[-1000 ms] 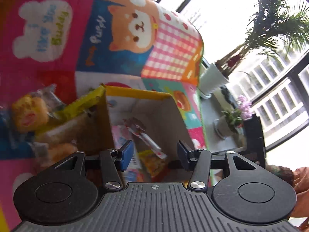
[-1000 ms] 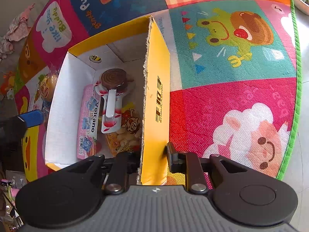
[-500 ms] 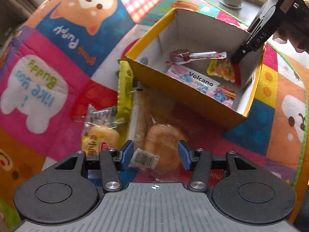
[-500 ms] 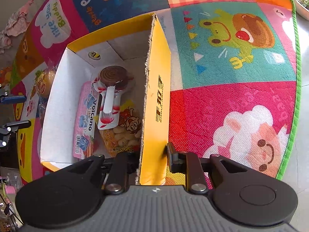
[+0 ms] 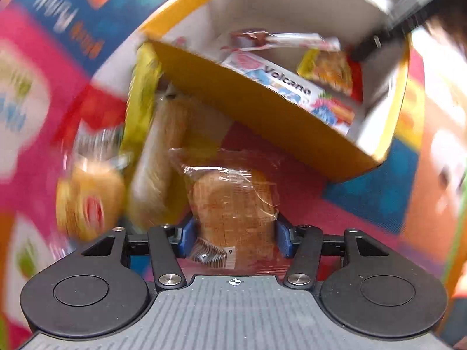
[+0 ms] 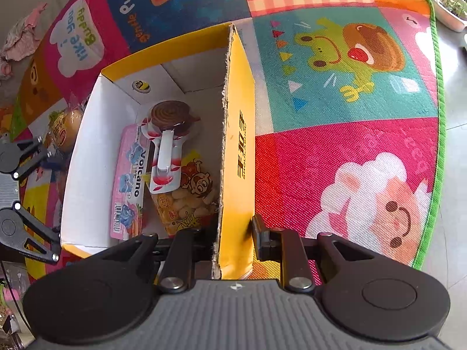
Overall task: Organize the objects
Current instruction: 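Lift the bread bun with the left gripper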
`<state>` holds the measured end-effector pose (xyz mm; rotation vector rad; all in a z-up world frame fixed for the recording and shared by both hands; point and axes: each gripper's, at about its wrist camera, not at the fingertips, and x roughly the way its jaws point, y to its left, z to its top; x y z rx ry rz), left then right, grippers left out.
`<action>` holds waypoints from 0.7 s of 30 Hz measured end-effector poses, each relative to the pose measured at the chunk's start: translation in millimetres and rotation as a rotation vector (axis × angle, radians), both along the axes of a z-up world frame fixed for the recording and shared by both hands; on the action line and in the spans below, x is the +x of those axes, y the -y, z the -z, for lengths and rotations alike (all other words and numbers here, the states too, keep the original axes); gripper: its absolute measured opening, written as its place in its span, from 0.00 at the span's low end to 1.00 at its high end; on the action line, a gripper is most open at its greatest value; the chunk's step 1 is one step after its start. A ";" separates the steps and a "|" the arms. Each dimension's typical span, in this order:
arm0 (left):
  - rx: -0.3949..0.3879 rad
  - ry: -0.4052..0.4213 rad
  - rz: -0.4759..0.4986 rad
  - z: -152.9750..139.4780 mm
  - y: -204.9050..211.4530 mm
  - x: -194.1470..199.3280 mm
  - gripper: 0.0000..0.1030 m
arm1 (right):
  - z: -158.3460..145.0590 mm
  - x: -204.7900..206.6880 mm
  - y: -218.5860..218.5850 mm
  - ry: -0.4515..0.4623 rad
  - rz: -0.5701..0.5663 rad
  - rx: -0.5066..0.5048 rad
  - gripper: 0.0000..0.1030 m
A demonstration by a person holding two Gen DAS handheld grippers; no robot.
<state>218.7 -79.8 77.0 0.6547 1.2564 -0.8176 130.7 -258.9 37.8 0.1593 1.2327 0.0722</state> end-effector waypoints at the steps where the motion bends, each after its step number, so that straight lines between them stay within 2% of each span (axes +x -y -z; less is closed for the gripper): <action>1: -0.010 -0.019 -0.055 -6.3 -4.0 -3.2 0.56 | -0.6 -0.1 -0.9 0.000 -0.003 -0.004 0.20; 4: -0.016 -0.055 -0.203 -37.8 -10.9 -24.1 0.56 | -1.3 1.5 -0.7 -0.018 -0.009 0.006 0.20; 10: -0.043 -0.173 -0.374 -123.3 -6.6 -77.7 0.55 | -7.9 1.7 -2.6 -0.089 -0.034 0.008 0.20; 15: -0.061 -0.197 -0.548 -173.5 -3.0 -98.8 0.55 | -13.8 0.3 -2.5 -0.124 -0.041 0.003 0.20; 17: -0.067 -0.200 -0.571 -190.9 2.5 -104.7 0.55 | -15.1 1.6 -3.1 -0.130 -0.039 -0.002 0.20; 21: -0.062 -0.200 -0.545 -208.1 22.3 -105.6 0.55 | -15.5 6.5 -4.1 -0.132 -0.028 0.007 0.20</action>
